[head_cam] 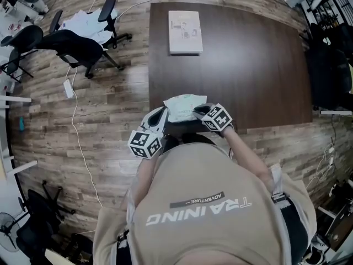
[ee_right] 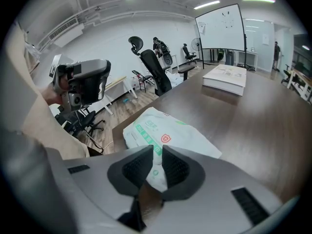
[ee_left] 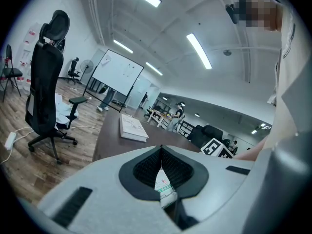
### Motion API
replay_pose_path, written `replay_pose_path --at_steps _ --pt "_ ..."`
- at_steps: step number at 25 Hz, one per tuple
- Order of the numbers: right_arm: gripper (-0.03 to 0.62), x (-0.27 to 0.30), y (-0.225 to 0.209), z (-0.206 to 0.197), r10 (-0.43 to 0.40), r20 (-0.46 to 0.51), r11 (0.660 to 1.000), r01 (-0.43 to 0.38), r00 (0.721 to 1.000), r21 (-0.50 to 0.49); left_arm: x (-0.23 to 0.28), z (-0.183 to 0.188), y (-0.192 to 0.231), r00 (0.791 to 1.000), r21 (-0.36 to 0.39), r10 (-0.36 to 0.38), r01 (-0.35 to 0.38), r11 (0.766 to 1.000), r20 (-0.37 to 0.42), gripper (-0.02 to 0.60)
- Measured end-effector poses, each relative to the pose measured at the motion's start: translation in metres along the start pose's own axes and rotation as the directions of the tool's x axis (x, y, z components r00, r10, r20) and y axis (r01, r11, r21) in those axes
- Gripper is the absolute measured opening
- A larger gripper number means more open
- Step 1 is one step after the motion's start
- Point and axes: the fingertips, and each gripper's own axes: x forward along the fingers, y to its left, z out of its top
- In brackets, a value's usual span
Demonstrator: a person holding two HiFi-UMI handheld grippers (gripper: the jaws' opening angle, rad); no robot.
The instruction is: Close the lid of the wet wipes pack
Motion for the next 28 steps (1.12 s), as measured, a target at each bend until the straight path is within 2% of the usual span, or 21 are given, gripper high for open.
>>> replay_pose_path --at_steps 5,10,20,28 --pt "0.058 -0.005 0.004 -0.001 -0.011 -0.017 0.999 0.011 1.0 -0.033 0.0 0.004 -0.005 1.0 0.012 -0.014 0.013 1.0 0.012 0.009" --pt "0.049 -0.016 0.006 0.008 -0.027 -0.006 0.999 0.027 1.0 -0.046 -0.002 0.016 -0.008 1.0 0.066 -0.014 0.012 0.998 0.023 0.009" --pt "0.027 -0.026 0.019 0.036 -0.034 0.034 0.995 0.037 0.999 -0.089 -0.019 0.02 -0.002 0.998 0.046 0.026 -0.028 0.999 0.05 0.009" --pt "0.018 -0.007 0.019 0.049 -0.01 0.012 0.995 0.011 1.0 -0.1 -0.018 0.021 0.002 0.997 0.03 0.036 -0.038 0.999 0.062 0.009"
